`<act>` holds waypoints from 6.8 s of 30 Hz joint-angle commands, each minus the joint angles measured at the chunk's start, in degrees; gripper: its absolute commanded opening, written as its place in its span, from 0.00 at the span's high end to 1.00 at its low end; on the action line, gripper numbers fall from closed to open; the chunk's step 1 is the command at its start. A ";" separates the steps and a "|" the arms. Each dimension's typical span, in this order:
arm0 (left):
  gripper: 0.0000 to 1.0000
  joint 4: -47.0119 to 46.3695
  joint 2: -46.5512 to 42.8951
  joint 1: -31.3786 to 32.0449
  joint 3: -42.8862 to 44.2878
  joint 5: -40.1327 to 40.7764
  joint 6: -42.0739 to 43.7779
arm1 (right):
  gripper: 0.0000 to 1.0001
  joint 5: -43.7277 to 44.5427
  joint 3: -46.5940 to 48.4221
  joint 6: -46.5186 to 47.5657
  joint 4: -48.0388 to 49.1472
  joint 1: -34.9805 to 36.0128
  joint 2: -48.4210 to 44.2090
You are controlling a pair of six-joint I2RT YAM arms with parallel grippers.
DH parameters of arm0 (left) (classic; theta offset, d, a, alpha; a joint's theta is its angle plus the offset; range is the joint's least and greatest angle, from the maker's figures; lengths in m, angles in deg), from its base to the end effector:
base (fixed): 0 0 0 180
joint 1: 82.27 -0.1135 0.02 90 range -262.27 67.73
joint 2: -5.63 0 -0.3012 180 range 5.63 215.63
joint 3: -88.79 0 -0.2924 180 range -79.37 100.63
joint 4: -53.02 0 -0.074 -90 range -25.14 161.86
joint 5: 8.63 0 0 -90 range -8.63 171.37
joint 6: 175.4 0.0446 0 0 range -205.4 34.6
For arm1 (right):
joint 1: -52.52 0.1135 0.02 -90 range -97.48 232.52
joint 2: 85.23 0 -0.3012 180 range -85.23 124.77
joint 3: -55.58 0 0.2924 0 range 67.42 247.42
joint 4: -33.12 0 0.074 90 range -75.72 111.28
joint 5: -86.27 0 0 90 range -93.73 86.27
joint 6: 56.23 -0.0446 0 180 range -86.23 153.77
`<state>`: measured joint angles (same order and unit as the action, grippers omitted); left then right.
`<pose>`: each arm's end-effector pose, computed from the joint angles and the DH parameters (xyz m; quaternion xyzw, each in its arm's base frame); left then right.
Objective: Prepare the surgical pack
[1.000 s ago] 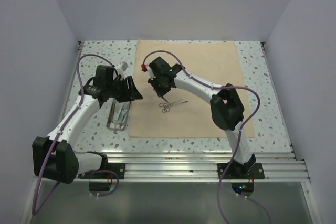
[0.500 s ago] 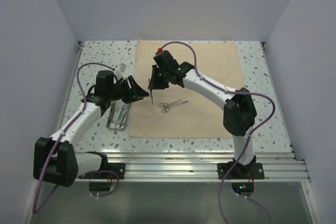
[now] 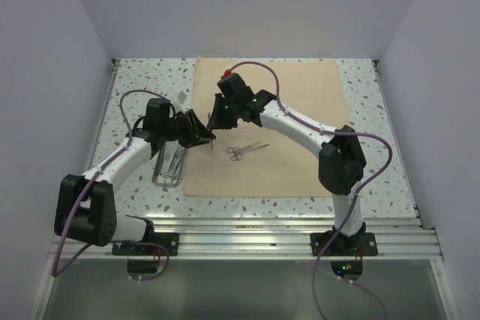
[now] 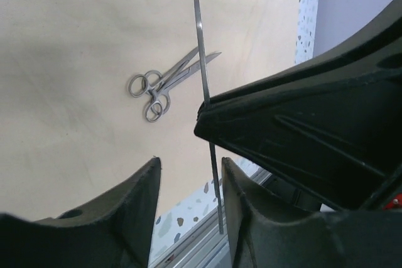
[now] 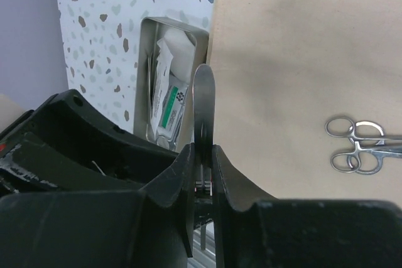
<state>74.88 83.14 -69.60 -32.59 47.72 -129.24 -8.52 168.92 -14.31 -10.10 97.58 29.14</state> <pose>0.3026 -0.0934 0.2404 -0.1176 0.8706 -0.4206 0.2268 0.3657 0.3718 0.3000 0.0080 0.9207 0.3085 0.2390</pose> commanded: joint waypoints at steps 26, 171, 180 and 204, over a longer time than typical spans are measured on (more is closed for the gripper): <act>1.00 37.00 10.81 -0.01 15.27 42.44 29.77 | 0.05 13.24 -0.76 -11.77 -17.50 -8.58 -1.25; 0.78 37.35 16.09 -6.78 15.44 24.94 34.87 | 0.55 4.36 2.48 -8.08 -20.13 -9.64 4.55; 0.55 39.54 13.81 -6.78 18.07 28.19 32.32 | 0.56 9.35 4.15 -16.51 -27.59 -9.55 8.50; 0.58 38.84 15.21 -6.78 16.76 26.44 32.85 | 0.56 8.31 3.89 -18.90 -25.58 -10.78 9.91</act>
<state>114.36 97.68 -75.87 -15.80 75.56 -96.32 -0.28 171.76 -32.27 -36.13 87.00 39.43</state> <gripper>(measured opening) 0.427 0.441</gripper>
